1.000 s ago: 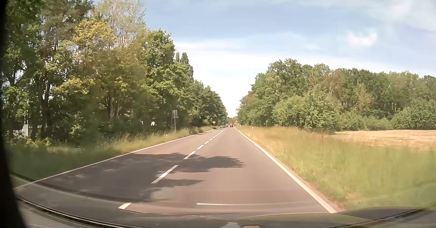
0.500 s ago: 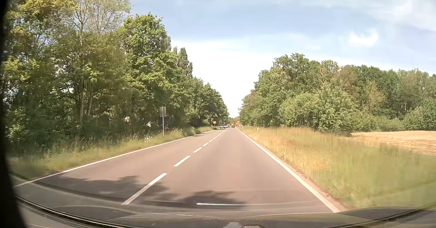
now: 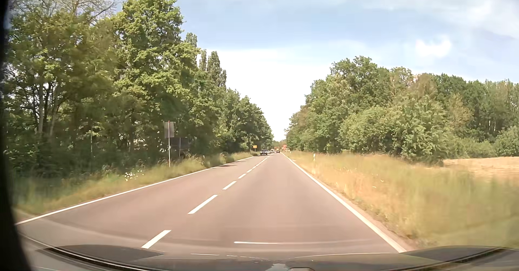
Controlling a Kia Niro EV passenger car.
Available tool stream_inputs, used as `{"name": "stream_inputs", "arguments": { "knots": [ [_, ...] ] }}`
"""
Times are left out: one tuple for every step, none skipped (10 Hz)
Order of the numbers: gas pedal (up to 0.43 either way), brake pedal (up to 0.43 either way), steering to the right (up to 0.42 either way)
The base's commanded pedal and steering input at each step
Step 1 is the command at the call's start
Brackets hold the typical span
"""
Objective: Follow the waypoints while adhering to traffic rules and regulations
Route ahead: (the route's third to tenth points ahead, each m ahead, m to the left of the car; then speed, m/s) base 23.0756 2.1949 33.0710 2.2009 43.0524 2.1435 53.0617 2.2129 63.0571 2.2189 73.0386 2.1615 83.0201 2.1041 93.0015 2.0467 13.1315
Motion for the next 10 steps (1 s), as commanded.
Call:
{"name": "stream_inputs", "arguments": {
  "knots": [
    [0.197, 0.000, 0.000],
    [0.189, 0.000, 0.000],
    [0.177, 0.000, 0.000],
    [0.177, 0.000, 0.000],
    [0.177, 0.000, 0.000],
    [0.177, 0.000, 0.000],
    [0.177, 0.000, 0.000],
    [0.177, 0.000, 0.000],
    [0.169, 0.000, 0.000],
    [0.169, 0.000, 0.000]
  ]
}}
